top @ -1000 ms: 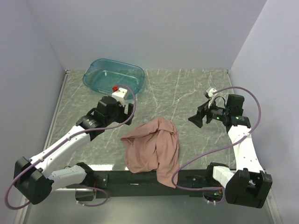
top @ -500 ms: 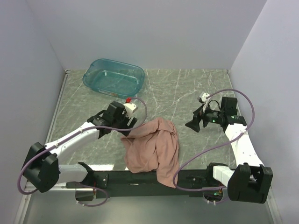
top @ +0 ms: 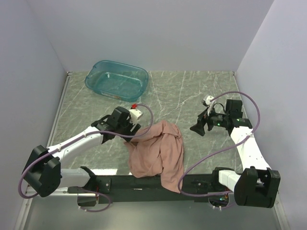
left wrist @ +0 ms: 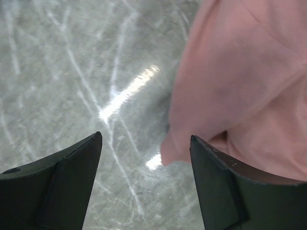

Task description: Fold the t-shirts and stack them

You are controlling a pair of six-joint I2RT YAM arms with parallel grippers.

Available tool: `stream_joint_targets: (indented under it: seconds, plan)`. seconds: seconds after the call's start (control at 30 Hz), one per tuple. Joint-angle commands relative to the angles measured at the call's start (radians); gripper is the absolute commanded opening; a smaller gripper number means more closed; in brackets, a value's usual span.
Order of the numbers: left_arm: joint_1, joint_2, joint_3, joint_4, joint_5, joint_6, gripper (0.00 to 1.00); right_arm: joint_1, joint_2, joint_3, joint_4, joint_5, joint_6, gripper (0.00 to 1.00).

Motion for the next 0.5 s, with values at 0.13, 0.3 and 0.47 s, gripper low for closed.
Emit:
stream_joint_targets:
  seconds: [0.13,0.3,0.47]
  plan:
    - [0.096,0.035,0.254,0.168,-0.09,-0.006,0.83,0.034,0.012,0.01,0.007,0.02,-0.015,0.99]
    - [0.183,0.265,0.57,0.182,0.025,-0.105,0.95,0.034,-0.005,0.012,0.006,0.015,-0.007,0.99]
    - [0.266,0.646,1.011,0.018,0.074,-0.243,0.9,0.034,-0.012,0.017,0.003,0.009,-0.003,0.99]
